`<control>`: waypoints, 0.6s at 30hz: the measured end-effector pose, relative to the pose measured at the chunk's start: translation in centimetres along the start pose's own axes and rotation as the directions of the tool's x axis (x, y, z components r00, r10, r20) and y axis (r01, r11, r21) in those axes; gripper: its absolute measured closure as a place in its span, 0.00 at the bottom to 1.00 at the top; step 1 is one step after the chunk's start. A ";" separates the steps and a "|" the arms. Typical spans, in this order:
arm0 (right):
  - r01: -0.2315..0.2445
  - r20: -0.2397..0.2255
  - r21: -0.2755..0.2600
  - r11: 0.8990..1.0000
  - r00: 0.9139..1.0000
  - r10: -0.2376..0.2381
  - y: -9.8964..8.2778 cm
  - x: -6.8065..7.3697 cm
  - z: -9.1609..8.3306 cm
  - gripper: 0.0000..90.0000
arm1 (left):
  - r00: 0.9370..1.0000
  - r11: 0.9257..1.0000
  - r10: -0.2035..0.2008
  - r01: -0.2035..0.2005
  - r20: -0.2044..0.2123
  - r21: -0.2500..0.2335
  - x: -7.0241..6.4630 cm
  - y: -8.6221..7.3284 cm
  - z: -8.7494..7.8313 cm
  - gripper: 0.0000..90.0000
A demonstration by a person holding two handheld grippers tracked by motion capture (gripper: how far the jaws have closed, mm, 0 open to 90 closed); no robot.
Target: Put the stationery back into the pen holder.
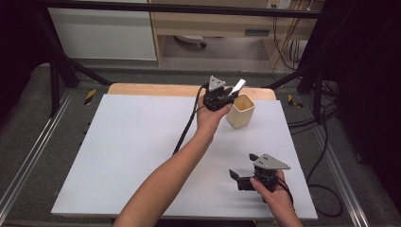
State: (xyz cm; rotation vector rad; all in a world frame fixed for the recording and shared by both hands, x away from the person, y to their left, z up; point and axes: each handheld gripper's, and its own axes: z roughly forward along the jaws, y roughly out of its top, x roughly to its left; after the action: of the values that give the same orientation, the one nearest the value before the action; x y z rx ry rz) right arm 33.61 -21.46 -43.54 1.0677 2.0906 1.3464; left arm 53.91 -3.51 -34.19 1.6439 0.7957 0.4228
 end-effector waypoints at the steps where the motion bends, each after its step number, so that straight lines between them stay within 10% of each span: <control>1: 0.000 -0.001 0.000 1.000 1.000 0.000 0.0 0.0 0.0 0.03 | 1.000 1.000 0.011 -0.011 -0.002 0.003 0.0 -0.1 0.1 0.76; 18: 0.002 -0.001 0.002 1.000 1.000 -0.002 0.0 -0.1 0.0 0.03 | 0.999 0.998 0.032 -0.034 0.032 0.061 -0.8 -1.6 1.5 0.76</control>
State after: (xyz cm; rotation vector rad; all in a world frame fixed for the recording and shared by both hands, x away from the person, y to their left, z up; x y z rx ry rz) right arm 33.65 -21.57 -43.55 1.0659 2.0934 1.3449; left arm 53.93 -4.98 -35.97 1.7188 0.7657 0.3990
